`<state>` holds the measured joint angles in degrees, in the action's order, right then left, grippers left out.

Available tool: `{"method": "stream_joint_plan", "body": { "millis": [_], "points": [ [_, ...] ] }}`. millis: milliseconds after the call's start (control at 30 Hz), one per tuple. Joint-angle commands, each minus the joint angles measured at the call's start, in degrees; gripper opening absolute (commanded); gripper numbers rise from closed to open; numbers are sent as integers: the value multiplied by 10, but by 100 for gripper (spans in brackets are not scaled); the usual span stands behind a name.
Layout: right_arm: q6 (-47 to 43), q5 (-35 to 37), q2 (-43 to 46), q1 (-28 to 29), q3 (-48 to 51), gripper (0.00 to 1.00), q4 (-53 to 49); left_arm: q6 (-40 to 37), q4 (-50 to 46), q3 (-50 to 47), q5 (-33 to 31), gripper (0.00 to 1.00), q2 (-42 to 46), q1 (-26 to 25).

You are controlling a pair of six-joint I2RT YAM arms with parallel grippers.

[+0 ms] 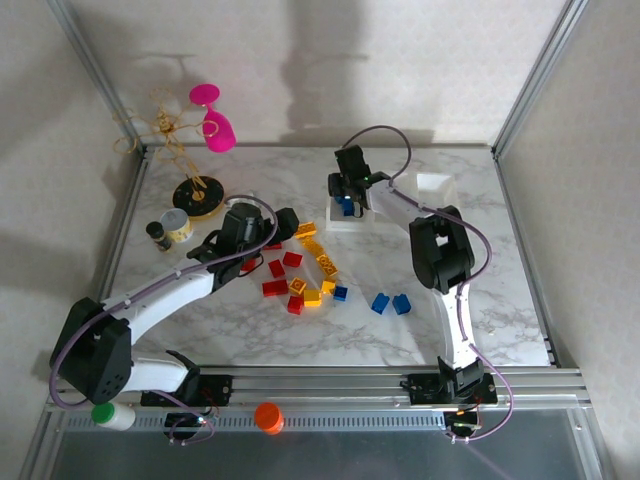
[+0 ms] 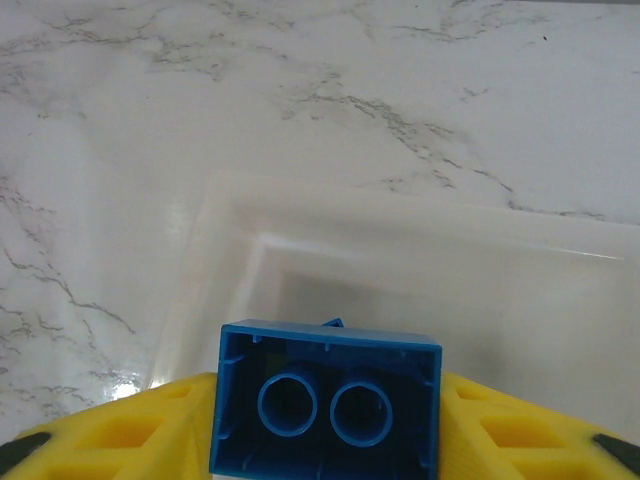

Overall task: Sort the legos into containers by color
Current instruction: Place the lego in the container.

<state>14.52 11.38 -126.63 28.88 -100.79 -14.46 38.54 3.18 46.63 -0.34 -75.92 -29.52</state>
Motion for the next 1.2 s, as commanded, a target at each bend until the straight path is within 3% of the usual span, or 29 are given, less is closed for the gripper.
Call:
{"method": "stream_joint_plan", "body": {
  "millis": [0, 300, 667, 967, 1167],
  "points": [
    [-9, -9, -24, -6, -38, 51, -17, -12, 17, 18, 6, 99, -5, 6],
    [-10, -18, -36, -6, -57, 59, -28, -19, 7, 21, 1, 100, -5, 6],
    [-13, -13, 18, -7, -40, 60, -32, -17, 6, 23, 6, 100, 2, 6],
    [0, -14, 107, -7, 33, 61, -19, -14, 0, 21, 13, 100, 20, 6],
    [37, -21, 192, -1, 133, 64, -26, -11, -21, 5, 25, 100, 46, 2]
  ]
}}
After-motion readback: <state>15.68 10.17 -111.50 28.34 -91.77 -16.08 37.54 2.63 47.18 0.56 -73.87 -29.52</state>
